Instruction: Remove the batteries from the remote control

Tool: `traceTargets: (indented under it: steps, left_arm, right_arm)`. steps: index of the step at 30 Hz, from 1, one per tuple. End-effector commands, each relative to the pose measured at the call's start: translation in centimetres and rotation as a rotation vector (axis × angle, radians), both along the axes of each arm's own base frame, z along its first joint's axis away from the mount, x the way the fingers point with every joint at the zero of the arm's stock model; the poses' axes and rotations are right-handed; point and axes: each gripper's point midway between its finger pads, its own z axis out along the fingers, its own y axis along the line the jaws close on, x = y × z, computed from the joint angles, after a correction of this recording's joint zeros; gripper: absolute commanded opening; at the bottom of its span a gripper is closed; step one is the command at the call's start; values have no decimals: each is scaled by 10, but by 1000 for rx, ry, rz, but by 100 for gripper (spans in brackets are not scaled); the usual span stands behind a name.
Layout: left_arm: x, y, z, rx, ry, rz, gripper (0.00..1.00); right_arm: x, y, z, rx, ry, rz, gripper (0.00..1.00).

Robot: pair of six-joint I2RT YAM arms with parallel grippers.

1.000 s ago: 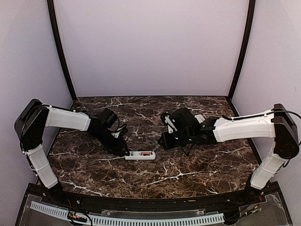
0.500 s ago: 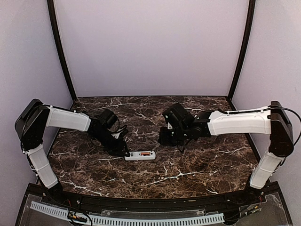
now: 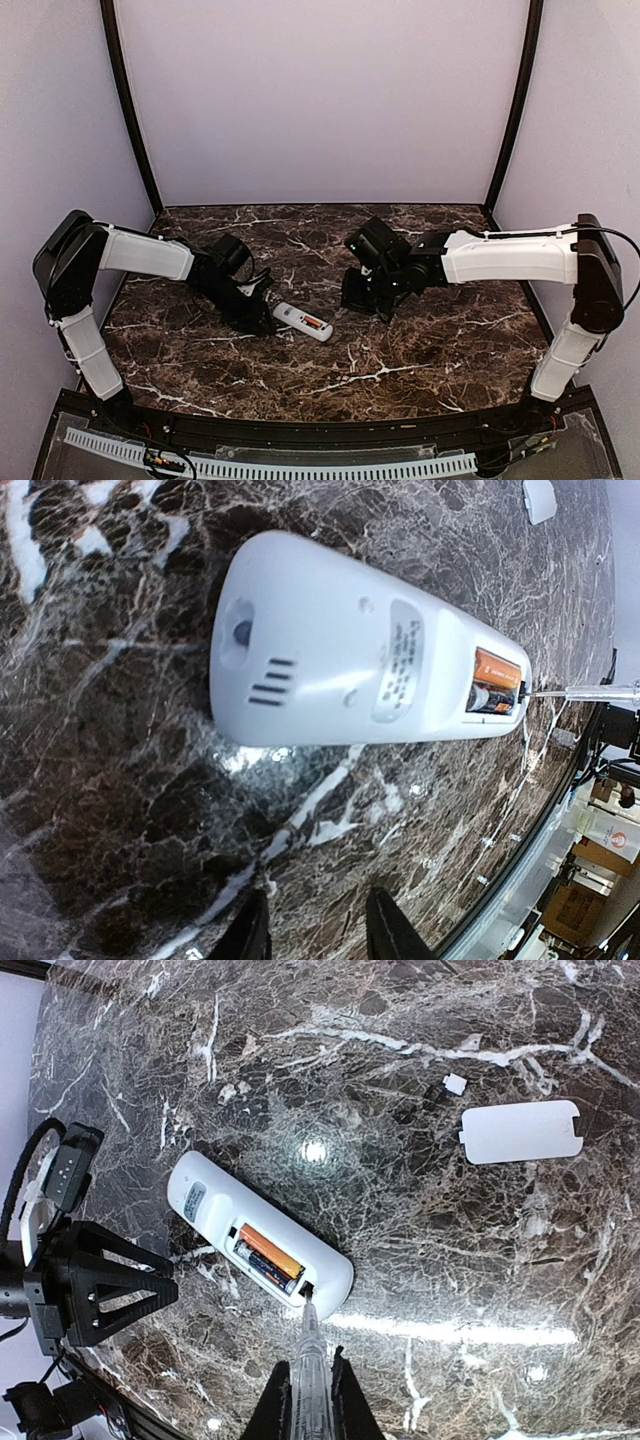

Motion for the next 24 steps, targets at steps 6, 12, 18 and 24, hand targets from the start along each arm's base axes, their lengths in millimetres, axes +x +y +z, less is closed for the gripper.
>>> traceTargets:
  steps: [6,12,18,24]
  left_arm:
    - [-1,1,2,-6,1,-8,33]
    - [19,0,25,-9,-104,6,40]
    - [45,2,43,26,-197,15,55]
    - [55,-6,33,24,-173,14,64]
  right_arm:
    - [2,-5,3,-14,0,-58,0]
    - [6,-7,6,-16,-16,-77,0]
    - [10,-7,15,-5,-45,-89,0]
    - [11,-3,16,4,-42,-83,0]
